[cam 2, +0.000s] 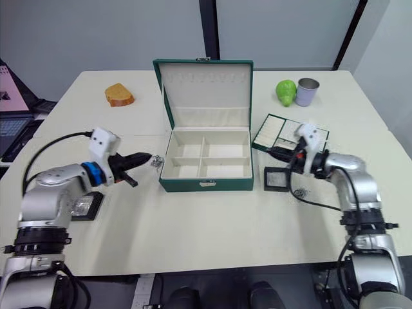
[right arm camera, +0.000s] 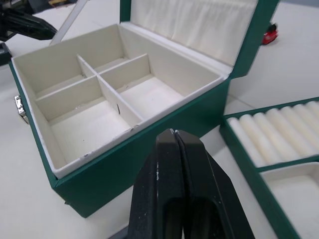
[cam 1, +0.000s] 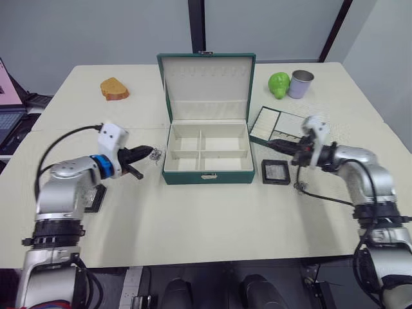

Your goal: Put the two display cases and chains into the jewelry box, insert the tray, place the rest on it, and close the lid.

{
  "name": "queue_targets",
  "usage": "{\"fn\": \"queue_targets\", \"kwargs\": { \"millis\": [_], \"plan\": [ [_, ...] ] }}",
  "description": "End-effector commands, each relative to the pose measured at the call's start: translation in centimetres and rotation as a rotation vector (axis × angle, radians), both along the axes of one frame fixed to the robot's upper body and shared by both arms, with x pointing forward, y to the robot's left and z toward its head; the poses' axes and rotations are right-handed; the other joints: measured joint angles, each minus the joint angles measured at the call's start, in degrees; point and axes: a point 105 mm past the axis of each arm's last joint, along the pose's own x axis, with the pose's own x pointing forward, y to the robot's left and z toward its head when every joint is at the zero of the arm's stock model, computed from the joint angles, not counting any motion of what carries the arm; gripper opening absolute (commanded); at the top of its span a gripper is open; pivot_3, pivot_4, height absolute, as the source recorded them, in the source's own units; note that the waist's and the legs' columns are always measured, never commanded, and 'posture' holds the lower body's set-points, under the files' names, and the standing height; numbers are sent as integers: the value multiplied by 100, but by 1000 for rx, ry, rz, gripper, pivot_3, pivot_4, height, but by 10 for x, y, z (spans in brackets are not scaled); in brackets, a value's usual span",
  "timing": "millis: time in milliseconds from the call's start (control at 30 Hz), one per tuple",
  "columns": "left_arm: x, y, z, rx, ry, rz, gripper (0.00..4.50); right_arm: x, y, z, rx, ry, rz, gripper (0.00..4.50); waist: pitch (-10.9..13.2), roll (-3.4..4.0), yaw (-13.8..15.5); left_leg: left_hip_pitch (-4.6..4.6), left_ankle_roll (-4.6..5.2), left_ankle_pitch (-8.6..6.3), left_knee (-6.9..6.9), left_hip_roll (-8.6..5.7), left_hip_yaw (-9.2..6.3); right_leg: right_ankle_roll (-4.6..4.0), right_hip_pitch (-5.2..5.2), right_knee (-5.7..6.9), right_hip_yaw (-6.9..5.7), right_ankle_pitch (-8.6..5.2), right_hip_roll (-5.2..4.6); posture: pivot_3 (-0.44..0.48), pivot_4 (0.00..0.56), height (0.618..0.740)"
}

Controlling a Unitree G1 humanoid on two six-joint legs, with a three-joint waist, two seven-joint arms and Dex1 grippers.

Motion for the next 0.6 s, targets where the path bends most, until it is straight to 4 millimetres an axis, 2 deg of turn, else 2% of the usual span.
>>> {"fn": "queue_targets", "kwargs": {
  "millis": [33, 67, 200, 467, 500, 533, 600],
  "plan": [
    [-13, 27, 16, 10, -34, 43, 375, -17, -23, 21, 22, -37, 26, 413, 0, 0, 2, 1, 0, 0, -1, 0, 0, 0, 0, -1, 0, 0, 0, 0, 150, 740],
    [-18, 37, 15, 28, -22, 64, 539, -22, -31, 20, 7, -20, 27, 536, 0, 0, 2, 1, 0, 0, -2, 0, 1, 0, -1, 0, 0, 0, 0, 0, 150, 740],
    [-39, 76, 11, 92, 25, 151, 1750, -38, -68, 15, -40, 47, -17, 1451, 1, 0, 4, 5, 0, 0, -4, 1, 3, 0, -1, -2, 4, 0, 0, 0, 150, 740],
    [-81, 130, 7, 137, 71, 247, 4310, -61, -131, -15, -133, 163, -180, 3600, 2, 0, 15, 7, 1, -1, -5, 1, 12, -1, -1, -3, 10, -1, -1, 0, 150, 740],
    [-84, 134, 6, 143, 78, 251, 4500, -63, -136, -18, -141, 172, -194, 3908, 2, 0, 14, 7, 1, -1, -6, 0, 14, -1, -2, -3, 11, -1, -1, 0, 150, 740],
    [-88, 138, 4, 155, 88, 259, 4500, -65, -139, -21, -150, 178, -207, 4278, 2, 0, 14, 9, 1, -1, -7, 0, 16, -1, -3, -3, 14, -1, -1, 0, 150, 740],
    [-91, 145, 1, 172, 98, 279, 4500, -66, -142, -25, -156, 185, -219, 4433, 2, 1, 14, 11, 1, -1, -8, 0, 18, -1, -2, -3, 15, -1, -1, 0, 150, 740]
  ]
}}
